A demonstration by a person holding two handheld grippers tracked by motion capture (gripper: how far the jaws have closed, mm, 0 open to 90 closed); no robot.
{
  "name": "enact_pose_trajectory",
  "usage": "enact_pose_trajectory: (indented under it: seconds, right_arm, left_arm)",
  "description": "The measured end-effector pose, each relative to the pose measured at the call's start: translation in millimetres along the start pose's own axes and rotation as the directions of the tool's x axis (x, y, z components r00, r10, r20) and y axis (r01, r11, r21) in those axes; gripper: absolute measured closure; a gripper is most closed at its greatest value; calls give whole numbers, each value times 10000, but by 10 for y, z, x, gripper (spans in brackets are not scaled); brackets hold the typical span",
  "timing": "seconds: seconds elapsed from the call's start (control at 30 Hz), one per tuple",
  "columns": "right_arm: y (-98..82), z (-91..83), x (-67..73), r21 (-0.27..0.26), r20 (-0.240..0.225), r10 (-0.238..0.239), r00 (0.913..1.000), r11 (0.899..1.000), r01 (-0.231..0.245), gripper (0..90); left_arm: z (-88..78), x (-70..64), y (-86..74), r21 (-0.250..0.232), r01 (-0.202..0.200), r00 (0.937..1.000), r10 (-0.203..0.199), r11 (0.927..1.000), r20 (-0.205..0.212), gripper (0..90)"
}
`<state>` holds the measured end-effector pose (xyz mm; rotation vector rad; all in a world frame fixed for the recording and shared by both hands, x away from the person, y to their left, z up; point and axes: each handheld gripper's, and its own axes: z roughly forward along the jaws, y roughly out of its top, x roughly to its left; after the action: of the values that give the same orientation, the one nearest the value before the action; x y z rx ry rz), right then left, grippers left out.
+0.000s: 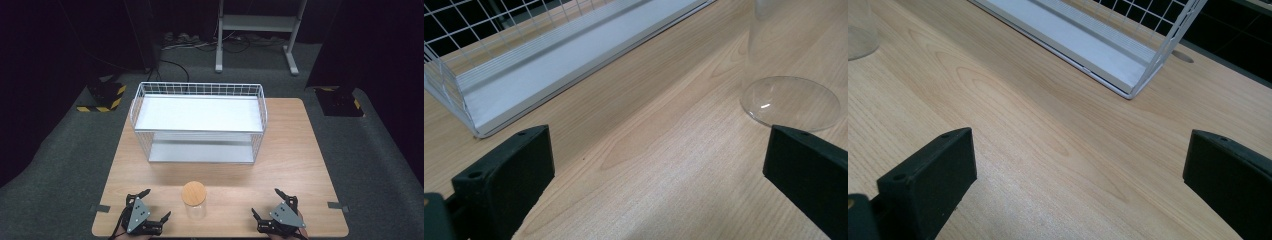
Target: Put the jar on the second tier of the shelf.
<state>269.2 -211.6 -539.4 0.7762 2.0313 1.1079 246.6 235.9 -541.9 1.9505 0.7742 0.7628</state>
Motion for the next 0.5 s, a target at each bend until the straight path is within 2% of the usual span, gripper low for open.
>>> enact_pose_trajectory:
  seconds: [0.23,0.33,0.5]
  right_arm:
    - [-4,-5,-19,-100,-25,167,9999,9998,-168,2]
    - [-3,-1,-15,-74,-26,105,9999,9999,-106,2]
    - [-2,0,-5,-50,94,63,9999,10000,-62,2]
  left_arm:
    - [-1,17,-2,-20,51,9996,-50,10000,279,4]
    - [-4,29,-5,-73,220,9994,-218,9997,277,5]
    - [-19,33,-11,-174,220,9994,-215,9996,284,5]
